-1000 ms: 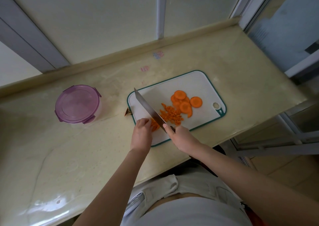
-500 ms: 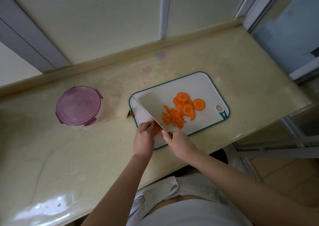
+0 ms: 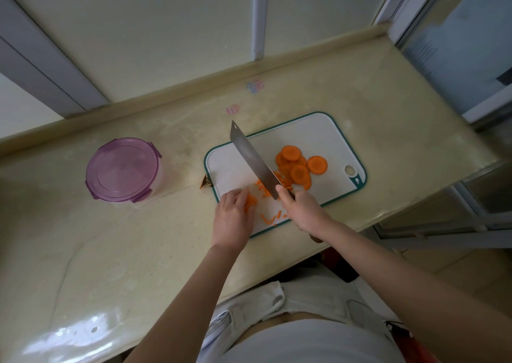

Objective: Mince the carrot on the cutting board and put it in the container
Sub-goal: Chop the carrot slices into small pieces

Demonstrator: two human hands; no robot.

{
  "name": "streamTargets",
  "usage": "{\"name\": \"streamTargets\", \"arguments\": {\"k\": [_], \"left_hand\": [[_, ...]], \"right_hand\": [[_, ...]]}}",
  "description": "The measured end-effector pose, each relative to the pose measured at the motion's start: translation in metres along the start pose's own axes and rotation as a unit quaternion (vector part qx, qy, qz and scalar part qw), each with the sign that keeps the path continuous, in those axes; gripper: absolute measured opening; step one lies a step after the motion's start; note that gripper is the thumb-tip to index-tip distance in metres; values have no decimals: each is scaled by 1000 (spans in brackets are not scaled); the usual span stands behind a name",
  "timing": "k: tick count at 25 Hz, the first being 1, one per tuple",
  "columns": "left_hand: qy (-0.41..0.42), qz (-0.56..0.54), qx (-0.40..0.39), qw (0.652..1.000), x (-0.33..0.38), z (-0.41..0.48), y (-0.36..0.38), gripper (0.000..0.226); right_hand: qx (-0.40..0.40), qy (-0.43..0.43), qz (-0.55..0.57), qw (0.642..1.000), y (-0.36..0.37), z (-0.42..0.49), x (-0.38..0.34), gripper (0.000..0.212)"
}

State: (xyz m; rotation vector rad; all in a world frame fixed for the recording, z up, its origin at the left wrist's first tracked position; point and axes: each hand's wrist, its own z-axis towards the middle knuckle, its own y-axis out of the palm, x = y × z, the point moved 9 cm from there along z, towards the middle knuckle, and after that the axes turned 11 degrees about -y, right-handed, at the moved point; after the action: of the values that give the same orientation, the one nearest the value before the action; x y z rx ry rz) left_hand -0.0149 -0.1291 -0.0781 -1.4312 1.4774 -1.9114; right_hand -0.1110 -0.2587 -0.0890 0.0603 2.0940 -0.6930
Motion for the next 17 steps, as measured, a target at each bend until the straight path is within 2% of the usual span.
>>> {"name": "streamTargets", "arguments": {"k": [4, 6, 9, 14, 17], "left_hand": [[56, 84, 23, 995, 21, -12, -2, 27], [77, 133, -4, 988, 30, -16, 5, 32], [68, 175, -32, 982, 36, -18, 13, 34], [61, 221, 19, 973, 30, -7, 6, 21], [62, 211, 11, 975, 32, -3, 6, 18]], "right_hand": [[6, 2, -1, 1000, -3, -6, 5, 55], [6, 3, 9, 1000, -3, -9, 6, 56], [13, 12, 15, 1000, -5, -11, 10, 57], [16, 18, 13, 1000, -8, -12, 13, 55], [21, 9, 18, 1000, -12, -12, 11, 55]]}}
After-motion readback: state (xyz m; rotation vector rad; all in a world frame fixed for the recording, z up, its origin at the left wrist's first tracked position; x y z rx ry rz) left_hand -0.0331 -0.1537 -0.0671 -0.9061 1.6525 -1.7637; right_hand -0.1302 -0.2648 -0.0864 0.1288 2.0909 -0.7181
